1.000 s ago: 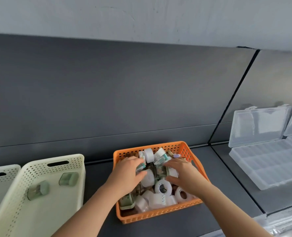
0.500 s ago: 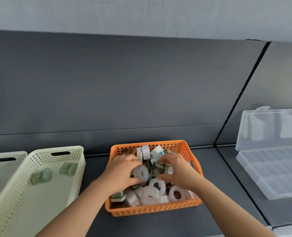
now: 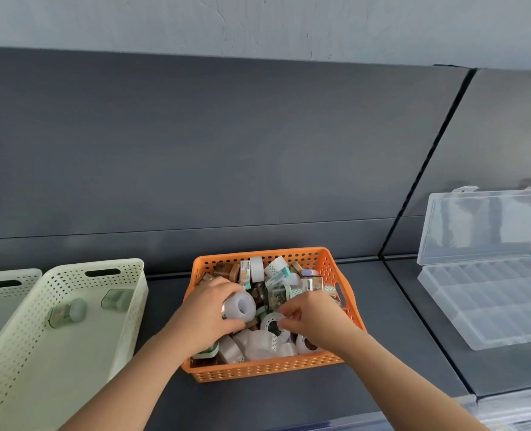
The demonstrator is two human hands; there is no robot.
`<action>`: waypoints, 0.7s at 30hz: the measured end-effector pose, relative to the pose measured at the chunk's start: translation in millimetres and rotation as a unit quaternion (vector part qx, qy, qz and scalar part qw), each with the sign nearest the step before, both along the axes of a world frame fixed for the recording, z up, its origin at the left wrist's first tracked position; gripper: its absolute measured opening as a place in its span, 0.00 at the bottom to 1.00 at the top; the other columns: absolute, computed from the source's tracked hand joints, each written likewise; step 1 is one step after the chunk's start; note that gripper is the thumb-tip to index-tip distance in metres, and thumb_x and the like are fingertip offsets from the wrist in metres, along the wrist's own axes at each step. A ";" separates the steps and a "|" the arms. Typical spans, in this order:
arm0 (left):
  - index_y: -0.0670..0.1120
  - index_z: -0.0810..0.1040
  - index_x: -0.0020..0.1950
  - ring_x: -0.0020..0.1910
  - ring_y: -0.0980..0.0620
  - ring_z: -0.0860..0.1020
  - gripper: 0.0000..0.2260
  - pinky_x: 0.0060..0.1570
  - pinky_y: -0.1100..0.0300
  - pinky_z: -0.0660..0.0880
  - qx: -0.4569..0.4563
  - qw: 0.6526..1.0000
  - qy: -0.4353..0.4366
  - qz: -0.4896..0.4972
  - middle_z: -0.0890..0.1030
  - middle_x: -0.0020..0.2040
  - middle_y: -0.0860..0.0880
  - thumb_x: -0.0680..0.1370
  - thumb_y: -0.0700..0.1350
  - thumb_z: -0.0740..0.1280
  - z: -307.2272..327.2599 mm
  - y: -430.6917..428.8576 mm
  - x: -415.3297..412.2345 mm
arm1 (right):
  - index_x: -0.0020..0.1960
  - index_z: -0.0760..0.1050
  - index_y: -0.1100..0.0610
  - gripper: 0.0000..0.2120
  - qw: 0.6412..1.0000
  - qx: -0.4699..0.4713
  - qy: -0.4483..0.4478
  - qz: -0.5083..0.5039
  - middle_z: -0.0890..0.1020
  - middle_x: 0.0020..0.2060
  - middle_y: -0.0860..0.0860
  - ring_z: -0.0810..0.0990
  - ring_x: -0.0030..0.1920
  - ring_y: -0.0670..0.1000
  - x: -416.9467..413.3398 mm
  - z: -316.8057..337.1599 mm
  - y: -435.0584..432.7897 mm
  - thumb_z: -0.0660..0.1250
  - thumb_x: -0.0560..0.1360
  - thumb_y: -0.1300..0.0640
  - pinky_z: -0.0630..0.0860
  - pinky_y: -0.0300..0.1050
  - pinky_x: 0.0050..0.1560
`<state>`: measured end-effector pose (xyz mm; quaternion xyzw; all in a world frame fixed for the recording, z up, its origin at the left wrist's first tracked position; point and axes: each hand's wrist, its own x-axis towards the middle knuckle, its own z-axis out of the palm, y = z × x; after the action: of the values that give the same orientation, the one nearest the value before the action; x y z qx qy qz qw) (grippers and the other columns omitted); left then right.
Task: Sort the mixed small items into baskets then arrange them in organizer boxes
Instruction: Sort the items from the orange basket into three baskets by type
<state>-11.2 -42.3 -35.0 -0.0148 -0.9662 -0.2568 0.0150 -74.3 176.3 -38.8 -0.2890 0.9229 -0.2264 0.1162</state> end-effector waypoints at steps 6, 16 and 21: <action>0.58 0.72 0.62 0.55 0.63 0.72 0.24 0.55 0.66 0.70 0.079 0.994 0.045 0.066 0.72 0.57 0.64 0.68 0.52 0.75 11.3 -9.2 30.4 | 0.40 0.83 0.55 0.10 0.997 -0.065 0.014 -0.042 0.84 0.34 0.50 0.80 0.31 0.49 -1.2 4.1 -9.1 0.67 0.75 0.52 0.80 0.47 0.35; 0.59 0.75 0.56 0.53 0.65 0.74 0.21 0.50 0.72 0.68 0.203 0.940 0.122 0.245 0.76 0.53 0.63 0.68 0.45 0.77 28.9 -99.4 112.8 | 0.39 0.83 0.52 0.05 0.966 -0.250 -0.059 0.010 0.81 0.29 0.41 0.76 0.30 0.41 27.1 47.4 -139.2 0.71 0.73 0.56 0.73 0.34 0.33; 0.57 0.74 0.56 0.52 0.61 0.76 0.20 0.48 0.68 0.69 0.159 0.924 0.100 0.332 0.78 0.52 0.61 0.68 0.44 0.76 21.4 -200.5 166.9 | 0.44 0.84 0.54 0.04 0.965 -0.239 -0.090 0.058 0.83 0.34 0.43 0.79 0.32 0.42 58.4 33.4 -248.4 0.70 0.73 0.56 0.77 0.38 0.36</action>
<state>155.7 -242.9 -13.6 0.2842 -0.8555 -0.3849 0.1978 -15.9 -72.1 -5.4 -0.3394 0.8096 -0.4582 0.1395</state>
